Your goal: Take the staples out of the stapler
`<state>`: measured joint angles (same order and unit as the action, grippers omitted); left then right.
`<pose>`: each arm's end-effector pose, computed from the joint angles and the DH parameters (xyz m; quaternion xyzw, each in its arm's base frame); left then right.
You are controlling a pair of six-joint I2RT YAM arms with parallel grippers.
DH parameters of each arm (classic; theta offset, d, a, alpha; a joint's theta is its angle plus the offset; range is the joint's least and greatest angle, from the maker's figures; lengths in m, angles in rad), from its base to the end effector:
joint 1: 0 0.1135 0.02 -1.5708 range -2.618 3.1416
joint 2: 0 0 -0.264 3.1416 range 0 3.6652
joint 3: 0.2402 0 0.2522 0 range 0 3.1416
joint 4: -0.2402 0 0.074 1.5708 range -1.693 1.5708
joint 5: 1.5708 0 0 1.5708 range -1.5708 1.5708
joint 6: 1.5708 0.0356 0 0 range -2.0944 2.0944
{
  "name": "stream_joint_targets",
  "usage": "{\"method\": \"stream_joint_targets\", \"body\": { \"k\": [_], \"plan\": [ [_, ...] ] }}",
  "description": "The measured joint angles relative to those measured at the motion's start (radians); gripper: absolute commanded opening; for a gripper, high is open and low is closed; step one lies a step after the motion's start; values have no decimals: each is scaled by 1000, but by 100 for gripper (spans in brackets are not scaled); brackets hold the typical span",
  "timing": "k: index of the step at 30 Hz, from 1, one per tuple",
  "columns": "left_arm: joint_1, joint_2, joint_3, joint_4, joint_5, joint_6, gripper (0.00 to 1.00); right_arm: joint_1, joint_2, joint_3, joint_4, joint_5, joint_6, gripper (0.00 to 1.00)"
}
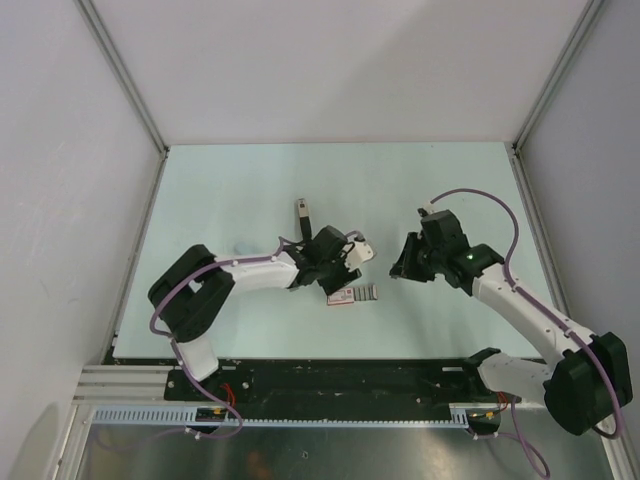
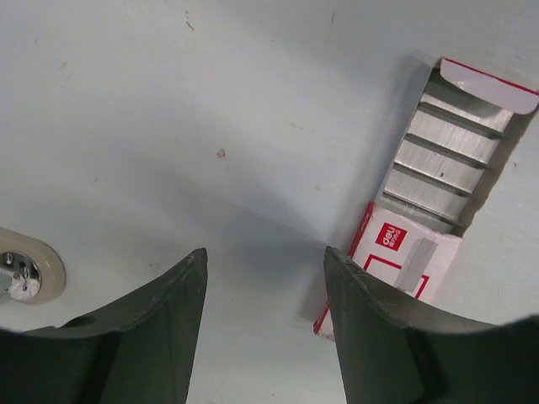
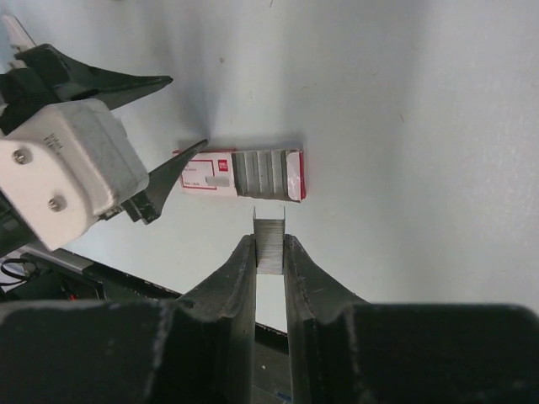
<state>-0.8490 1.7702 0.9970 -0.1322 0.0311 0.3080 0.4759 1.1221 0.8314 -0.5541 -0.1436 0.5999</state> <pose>0.2352 -0.2688 0.1579 0.5210 0.7885 -0.1014 0.3108 0.2020 0.1098 0.2569 0.0324 0.9322 0.2390 0.2698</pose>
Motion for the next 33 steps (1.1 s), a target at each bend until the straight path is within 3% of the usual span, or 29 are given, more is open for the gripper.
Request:
{"method": "stream_joint_targets", "body": {
  "k": [5, 9, 11, 21, 33],
  "plan": [
    [-1, -43, -26, -6, 0, -1, 67, 58, 48, 0, 17, 6, -2, 0],
    [12, -83, -27, -11, -2, -3, 91, 137, 103, -1, 42, 19, -2, 0],
    [39, -111, -22, -21, 3, -9, 97, 171, 132, -1, 57, 31, -2, 0],
    [304, -246, 54, -92, 95, -39, 100, 312, 290, 4, 99, 142, 2, 0],
    [330, -325, 54, -141, 119, -64, 99, 365, 412, 54, 139, 226, 10, 0]
  ]
}}
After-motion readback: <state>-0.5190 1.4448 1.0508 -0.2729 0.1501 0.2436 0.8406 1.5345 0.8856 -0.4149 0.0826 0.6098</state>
